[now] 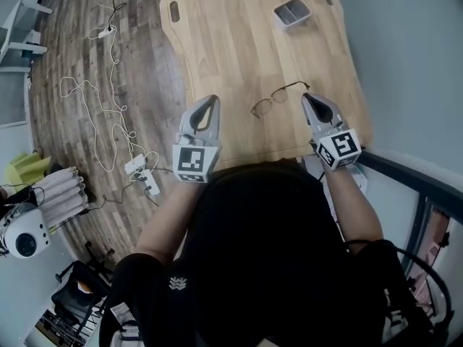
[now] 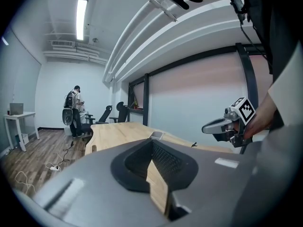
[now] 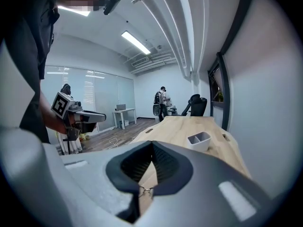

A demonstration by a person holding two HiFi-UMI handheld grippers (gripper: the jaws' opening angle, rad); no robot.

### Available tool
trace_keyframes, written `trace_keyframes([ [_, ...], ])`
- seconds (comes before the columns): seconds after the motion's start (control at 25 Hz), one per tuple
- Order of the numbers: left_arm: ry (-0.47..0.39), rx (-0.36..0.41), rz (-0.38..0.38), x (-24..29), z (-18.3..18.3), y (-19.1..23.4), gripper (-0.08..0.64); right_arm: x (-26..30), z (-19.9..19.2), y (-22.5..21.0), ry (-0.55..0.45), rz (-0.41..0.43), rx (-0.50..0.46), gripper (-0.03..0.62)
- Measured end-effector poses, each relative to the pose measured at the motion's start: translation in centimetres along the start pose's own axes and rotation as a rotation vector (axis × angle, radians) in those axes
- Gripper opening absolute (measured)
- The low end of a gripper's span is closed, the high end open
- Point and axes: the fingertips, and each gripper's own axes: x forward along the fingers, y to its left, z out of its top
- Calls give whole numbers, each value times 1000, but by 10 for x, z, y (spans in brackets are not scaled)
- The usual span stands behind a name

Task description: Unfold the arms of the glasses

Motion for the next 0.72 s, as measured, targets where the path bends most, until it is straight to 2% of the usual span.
trace_keyframes([
  [0.72,-17,17,-10,-2,10,-6,3,-12,-8,-1,-12,-13,6,2],
])
